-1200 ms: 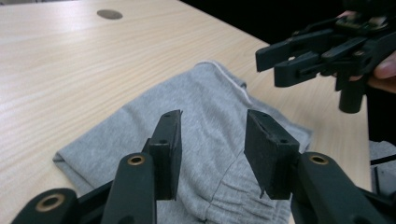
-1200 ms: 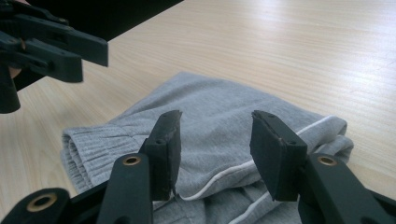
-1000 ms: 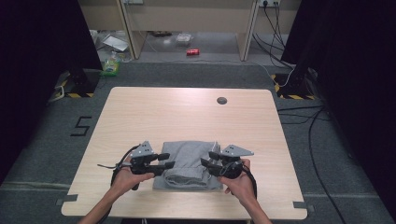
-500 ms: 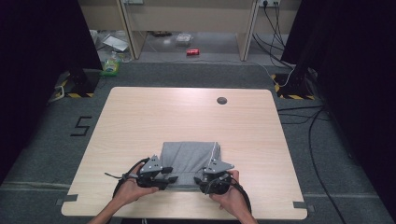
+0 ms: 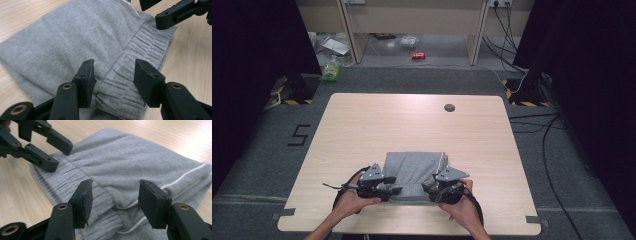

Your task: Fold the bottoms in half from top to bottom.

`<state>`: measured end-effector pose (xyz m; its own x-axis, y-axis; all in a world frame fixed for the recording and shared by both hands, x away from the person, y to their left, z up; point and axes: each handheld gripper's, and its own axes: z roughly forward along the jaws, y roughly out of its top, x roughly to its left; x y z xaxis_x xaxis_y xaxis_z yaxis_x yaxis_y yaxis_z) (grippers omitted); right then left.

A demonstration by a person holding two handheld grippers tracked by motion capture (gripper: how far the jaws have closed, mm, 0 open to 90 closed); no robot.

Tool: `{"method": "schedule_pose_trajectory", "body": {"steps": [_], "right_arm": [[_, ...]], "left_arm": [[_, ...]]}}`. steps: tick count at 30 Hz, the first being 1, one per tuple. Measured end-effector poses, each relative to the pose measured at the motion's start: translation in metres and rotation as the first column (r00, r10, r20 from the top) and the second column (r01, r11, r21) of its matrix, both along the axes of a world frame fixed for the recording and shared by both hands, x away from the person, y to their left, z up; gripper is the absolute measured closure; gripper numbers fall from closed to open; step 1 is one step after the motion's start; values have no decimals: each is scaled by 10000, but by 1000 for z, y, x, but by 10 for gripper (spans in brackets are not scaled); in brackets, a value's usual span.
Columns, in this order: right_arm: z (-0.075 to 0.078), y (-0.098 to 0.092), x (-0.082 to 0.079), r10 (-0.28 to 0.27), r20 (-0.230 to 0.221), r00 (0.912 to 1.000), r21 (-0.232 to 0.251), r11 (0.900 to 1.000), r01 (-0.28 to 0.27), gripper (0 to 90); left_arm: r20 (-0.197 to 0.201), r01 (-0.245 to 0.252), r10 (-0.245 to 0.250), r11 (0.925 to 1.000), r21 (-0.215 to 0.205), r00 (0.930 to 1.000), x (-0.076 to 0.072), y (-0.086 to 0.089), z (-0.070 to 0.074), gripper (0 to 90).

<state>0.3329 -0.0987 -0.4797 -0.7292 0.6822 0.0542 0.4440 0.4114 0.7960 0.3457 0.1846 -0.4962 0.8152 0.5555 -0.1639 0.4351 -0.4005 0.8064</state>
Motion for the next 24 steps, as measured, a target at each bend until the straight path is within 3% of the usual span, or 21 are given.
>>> {"method": "schedule_pose_trajectory", "body": {"steps": [11, 24], "right_arm": [[-2, -9, 9, -480, -138, 9988, 218, 9986, 483, 441], [0, -15, 22, -889, -125, 9960, 200, 9958, 891, 426]], "left_arm": [[-93, -366, 364, 9990, -264, 9993, 6, 7, 7, 465], [-240, -1063, 1063, 9943, 15, 9940, 23, 14, 4, 435]]}}
